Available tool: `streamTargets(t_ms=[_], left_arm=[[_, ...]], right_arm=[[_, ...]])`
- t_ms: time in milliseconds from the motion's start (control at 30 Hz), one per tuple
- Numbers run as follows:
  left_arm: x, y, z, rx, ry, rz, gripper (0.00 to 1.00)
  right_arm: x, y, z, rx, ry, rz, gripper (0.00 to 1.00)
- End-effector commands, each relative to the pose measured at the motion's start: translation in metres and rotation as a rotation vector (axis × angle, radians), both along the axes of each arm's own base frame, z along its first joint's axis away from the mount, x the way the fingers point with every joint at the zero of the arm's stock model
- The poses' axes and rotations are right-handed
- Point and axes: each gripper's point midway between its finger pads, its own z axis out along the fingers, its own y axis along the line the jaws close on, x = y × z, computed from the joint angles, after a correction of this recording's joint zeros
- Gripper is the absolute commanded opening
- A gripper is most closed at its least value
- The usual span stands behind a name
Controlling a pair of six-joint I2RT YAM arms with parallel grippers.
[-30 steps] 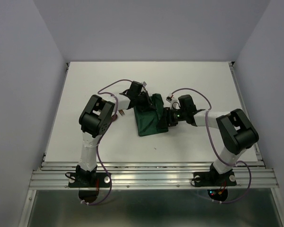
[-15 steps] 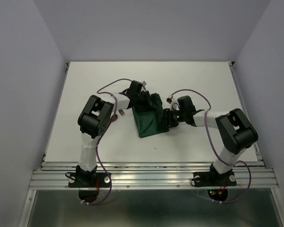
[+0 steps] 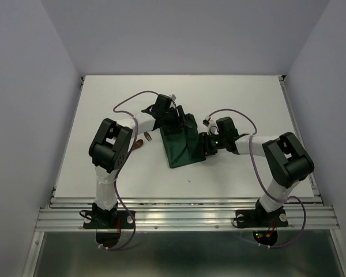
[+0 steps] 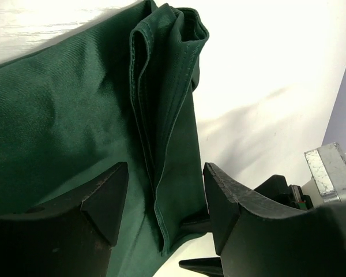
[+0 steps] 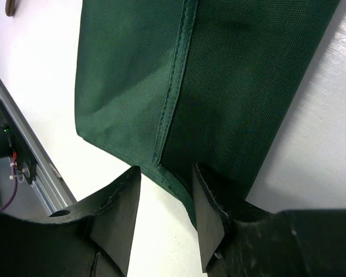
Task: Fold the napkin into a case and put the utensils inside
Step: Fold the lower triangle-folded napkin at the center of the board, then smooth out the 2/3-rectangle-folded napkin at the center of the board.
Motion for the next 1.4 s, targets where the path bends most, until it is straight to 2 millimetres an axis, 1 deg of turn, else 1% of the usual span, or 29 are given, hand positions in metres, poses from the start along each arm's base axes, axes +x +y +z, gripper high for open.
streamTargets(t_ms=[0, 100, 133, 167, 233, 267, 333, 533, 600, 633, 667, 733, 833, 867, 1033, 1100, 1267, 1367], left_arm=[[0.017, -0.002, 0.030, -0.009, -0.085, 0.014, 0.64], [0.023, -0.003, 0.037, -0.019, -0.096, 0.036, 0.59], [0.026, -0.005, 0.042, -0.035, -0.113, 0.041, 0.58], [0.029, -0.006, 0.048, -0.047, -0.123, 0.050, 0.60], [0.032, -0.007, 0.048, -0.042, -0.119, 0.056, 0.67], [0.037, -0.009, 0.049, -0.036, -0.127, 0.053, 0.77], [0.040, -0.010, 0.048, -0.032, -0.128, 0.055, 0.78], [0.057, -0.016, 0.042, -0.027, -0.130, 0.072, 0.73], [0.064, -0.017, 0.038, -0.018, -0.136, 0.081, 0.68], [0.063, -0.015, 0.033, 0.005, -0.118, 0.079, 0.66], [0.066, -0.014, 0.029, 0.026, -0.110, 0.085, 0.63], [0.068, -0.013, 0.027, 0.045, -0.110, 0.086, 0.63], [0.070, -0.010, 0.026, 0.067, -0.120, 0.091, 0.68], [0.071, -0.009, 0.022, 0.076, -0.117, 0.089, 0.71], [0.074, -0.010, 0.014, 0.091, -0.104, 0.091, 0.72], [0.076, -0.010, 0.012, 0.095, -0.105, 0.095, 0.70], [0.079, -0.011, 0.010, 0.092, -0.112, 0.097, 0.59], [0.080, -0.013, 0.005, 0.092, -0.106, 0.089, 0.59]], right_arm=[[0.005, 0.002, -0.003, -0.016, -0.019, 0.005, 0.47], [0.005, 0.002, -0.003, -0.017, -0.017, 0.005, 0.47], [0.005, 0.002, -0.002, -0.016, -0.019, 0.005, 0.47], [0.005, 0.001, -0.002, -0.017, -0.018, 0.003, 0.47], [0.004, 0.001, -0.001, -0.016, -0.021, 0.003, 0.47], [0.004, 0.001, -0.001, -0.016, -0.021, 0.003, 0.47], [0.004, 0.001, -0.001, -0.016, -0.019, 0.003, 0.47], [0.003, 0.001, -0.002, -0.018, -0.016, 0.005, 0.47], [0.003, 0.001, -0.002, -0.017, -0.015, 0.006, 0.47], [0.003, 0.001, -0.002, -0.017, -0.015, 0.006, 0.47], [0.002, 0.001, -0.002, -0.017, -0.013, 0.005, 0.47], [0.002, 0.001, -0.002, -0.017, -0.013, 0.005, 0.47], [0.002, 0.001, -0.003, -0.018, -0.013, 0.004, 0.47], [0.001, 0.000, -0.004, -0.019, -0.010, 0.004, 0.47], [0.002, 0.001, -0.004, -0.017, -0.011, 0.005, 0.47], [0.002, 0.000, -0.004, -0.019, -0.009, 0.003, 0.47], [0.002, 0.001, -0.005, -0.019, -0.005, 0.004, 0.47], [0.002, 0.001, -0.004, -0.019, -0.005, 0.004, 0.47]])
